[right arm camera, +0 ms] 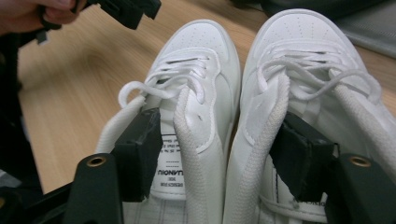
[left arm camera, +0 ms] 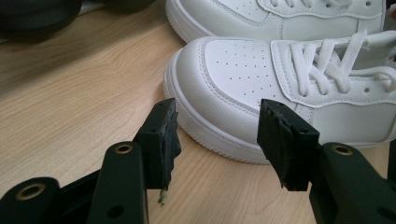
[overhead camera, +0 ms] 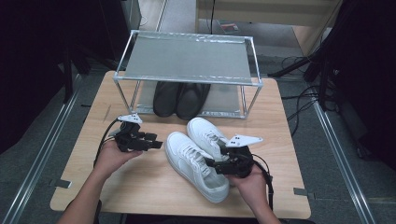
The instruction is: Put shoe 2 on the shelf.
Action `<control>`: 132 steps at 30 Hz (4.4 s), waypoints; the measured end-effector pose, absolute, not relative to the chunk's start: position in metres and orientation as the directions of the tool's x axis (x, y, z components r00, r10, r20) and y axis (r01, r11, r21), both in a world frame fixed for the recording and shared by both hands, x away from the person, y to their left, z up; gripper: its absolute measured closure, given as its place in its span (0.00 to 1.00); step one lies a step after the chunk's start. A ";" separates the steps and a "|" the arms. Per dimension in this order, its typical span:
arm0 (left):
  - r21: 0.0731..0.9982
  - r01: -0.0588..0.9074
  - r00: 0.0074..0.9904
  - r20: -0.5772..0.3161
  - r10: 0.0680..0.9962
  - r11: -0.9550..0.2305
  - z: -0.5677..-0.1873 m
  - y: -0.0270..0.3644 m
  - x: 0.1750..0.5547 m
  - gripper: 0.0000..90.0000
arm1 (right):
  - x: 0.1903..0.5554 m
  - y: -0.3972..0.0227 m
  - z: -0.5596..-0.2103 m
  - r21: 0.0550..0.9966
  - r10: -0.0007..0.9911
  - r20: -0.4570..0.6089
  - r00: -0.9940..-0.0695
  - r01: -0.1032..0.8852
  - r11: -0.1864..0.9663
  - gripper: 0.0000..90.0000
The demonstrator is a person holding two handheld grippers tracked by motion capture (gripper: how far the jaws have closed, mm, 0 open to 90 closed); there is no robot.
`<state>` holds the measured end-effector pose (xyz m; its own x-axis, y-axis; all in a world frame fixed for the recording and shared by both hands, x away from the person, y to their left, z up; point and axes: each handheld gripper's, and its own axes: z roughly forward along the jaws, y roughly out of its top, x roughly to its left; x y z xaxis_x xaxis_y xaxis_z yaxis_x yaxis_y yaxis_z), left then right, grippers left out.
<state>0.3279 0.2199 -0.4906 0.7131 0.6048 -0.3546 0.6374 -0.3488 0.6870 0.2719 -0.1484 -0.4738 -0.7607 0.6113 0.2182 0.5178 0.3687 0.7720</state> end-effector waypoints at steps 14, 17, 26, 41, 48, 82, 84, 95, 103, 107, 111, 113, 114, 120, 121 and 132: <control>0.691 0.641 0.704 -0.358 0.613 -0.333 -0.490 0.222 0.328 0.53 | 0.269 -0.141 -0.480 0.765 0.643 0.113 -0.758 0.479 0.430 0.60; 0.694 0.640 0.704 -0.357 0.614 -0.330 -0.489 0.222 0.328 0.53 | 0.269 -0.140 -0.480 0.765 0.647 0.102 -0.756 0.475 0.435 0.64; 0.696 0.638 0.703 -0.352 0.618 -0.329 -0.490 0.223 0.328 0.53 | 0.271 -0.139 -0.478 0.752 0.656 0.108 -0.747 0.493 0.438 0.71; 0.687 0.640 0.706 -0.348 0.617 -0.344 -0.492 0.222 0.329 0.52 | 0.273 -0.142 -0.476 0.746 0.655 0.153 -0.740 0.521 0.414 0.84; 0.695 0.639 0.701 -0.352 0.620 -0.329 -0.491 0.225 0.329 0.51 | 0.277 -0.147 -0.473 0.729 0.639 0.188 -0.746 0.542 0.418 0.85; 0.689 0.653 0.635 -0.270 0.723 -0.315 -0.495 0.264 0.303 0.49 | 0.305 -0.139 -0.444 0.717 0.378 0.216 -0.900 0.409 0.564 0.85; 0.691 0.656 0.626 -0.271 0.731 -0.305 -0.496 0.269 0.300 0.49 | 0.308 -0.135 -0.442 0.720 0.363 0.215 -0.906 0.399 0.568 0.85; 0.699 0.667 0.581 -0.272 0.767 -0.258 -0.497 0.287 0.289 0.49 | 0.330 -0.116 -0.431 0.712 0.302 0.218 -0.928 0.363 0.601 0.86; 0.704 0.670 0.562 -0.273 0.781 -0.236 -0.497 0.294 0.285 0.49 | 0.344 -0.106 -0.412 0.720 0.269 0.208 -0.940 0.333 0.609 0.86; 0.702 0.673 0.556 -0.273 0.785 -0.233 -0.497 0.297 0.284 0.49 | 0.347 -0.104 -0.400 0.732 0.258 0.199 -0.945 0.318 0.602 0.86; 0.705 0.672 0.552 -0.275 0.787 -0.224 -0.497 0.300 0.283 0.49 | 0.350 -0.103 -0.388 0.748 0.251 0.199 -0.947 0.312 0.585 0.85; 0.708 0.671 0.552 -0.275 0.787 -0.223 -0.496 0.300 0.283 0.49 | 0.351 -0.102 -0.382 0.758 0.249 0.194 -0.949 0.306 0.577 0.85; 0.708 0.670 0.553 -0.273 0.787 -0.225 -0.496 0.300 0.283 0.49 | 0.351 -0.101 -0.378 0.762 0.248 0.189 -0.950 0.301 0.573 0.85; 0.706 0.672 0.550 -0.274 0.789 -0.223 -0.497 0.301 0.283 0.49 | 0.354 -0.098 -0.360 0.781 0.246 0.181 -0.952 0.291 0.552 0.86; 0.707 0.672 0.550 -0.275 0.789 -0.222 -0.497 0.302 0.283 0.49 | 0.355 -0.097 -0.357 0.784 0.246 0.182 -0.952 0.291 0.548 0.86; 0.706 0.671 0.555 -0.275 0.785 -0.226 -0.496 0.301 0.284 0.49 | 0.359 -0.089 -0.313 0.812 0.245 0.176 -0.954 0.281 0.512 0.86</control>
<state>0.2835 0.3007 -0.4965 0.5546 0.7853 -0.2752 0.6710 -0.2264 0.7061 0.3593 -0.0891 -0.3128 -0.9535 0.2447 0.1757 0.2810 0.5119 0.8118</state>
